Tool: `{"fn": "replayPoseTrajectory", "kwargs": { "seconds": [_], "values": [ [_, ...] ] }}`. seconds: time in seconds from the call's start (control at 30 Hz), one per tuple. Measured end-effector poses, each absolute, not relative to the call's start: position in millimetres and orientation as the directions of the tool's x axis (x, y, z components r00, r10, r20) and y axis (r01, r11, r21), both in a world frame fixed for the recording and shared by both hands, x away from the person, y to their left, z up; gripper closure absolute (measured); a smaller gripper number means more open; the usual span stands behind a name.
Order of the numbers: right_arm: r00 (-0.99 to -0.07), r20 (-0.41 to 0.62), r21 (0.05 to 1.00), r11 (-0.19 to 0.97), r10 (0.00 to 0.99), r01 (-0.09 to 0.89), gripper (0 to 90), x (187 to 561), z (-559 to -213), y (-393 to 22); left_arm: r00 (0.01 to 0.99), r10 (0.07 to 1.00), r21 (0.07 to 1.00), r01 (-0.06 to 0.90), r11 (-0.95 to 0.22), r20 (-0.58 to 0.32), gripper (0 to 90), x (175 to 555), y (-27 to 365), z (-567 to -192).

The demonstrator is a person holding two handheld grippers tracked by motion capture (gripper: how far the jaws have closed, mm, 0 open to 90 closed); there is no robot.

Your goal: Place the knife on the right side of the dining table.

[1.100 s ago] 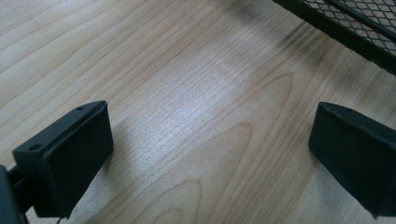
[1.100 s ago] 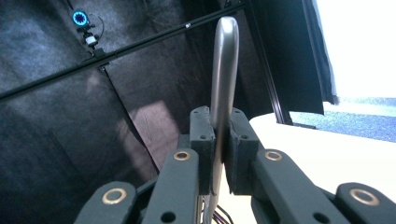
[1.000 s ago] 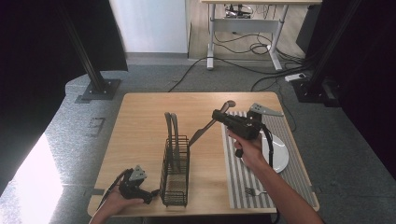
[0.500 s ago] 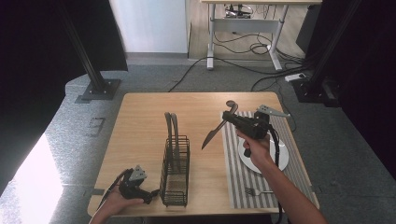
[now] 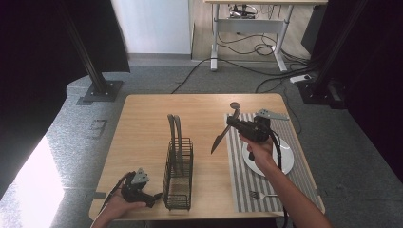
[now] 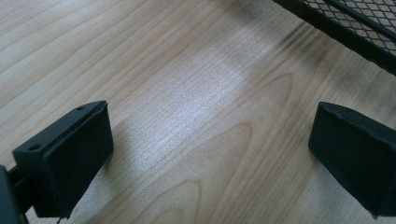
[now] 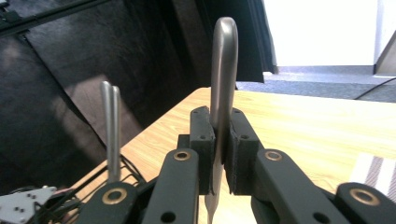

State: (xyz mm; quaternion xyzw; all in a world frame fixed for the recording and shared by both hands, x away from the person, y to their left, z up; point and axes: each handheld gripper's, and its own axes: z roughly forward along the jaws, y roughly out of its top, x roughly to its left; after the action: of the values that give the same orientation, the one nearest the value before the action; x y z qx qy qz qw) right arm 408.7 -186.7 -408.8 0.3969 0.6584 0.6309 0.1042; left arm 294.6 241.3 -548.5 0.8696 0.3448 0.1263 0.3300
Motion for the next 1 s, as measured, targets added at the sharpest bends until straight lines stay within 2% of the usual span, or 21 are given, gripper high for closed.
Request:
{"fn": "replayPoseTrajectory", "kwargs": {
  "seconds": [0.63,1.0],
  "values": [
    [-0.599,0.34,0.921,-0.126,0.725,0.37,82.9,426.4,-416.2,-199.2,0.73,0.684,0.661,0.517,-0.544,-0.008,0.0,294.5,241.3,-548.5],
    [-0.541,0.387,0.906,-0.199,0.747,0.374,82.9,447.5,-415.2,-215.9,0.728,0.686,0.661,0.519,-0.543,-0.008,0.0,294.1,241.3,-548.4]
  ]
}}
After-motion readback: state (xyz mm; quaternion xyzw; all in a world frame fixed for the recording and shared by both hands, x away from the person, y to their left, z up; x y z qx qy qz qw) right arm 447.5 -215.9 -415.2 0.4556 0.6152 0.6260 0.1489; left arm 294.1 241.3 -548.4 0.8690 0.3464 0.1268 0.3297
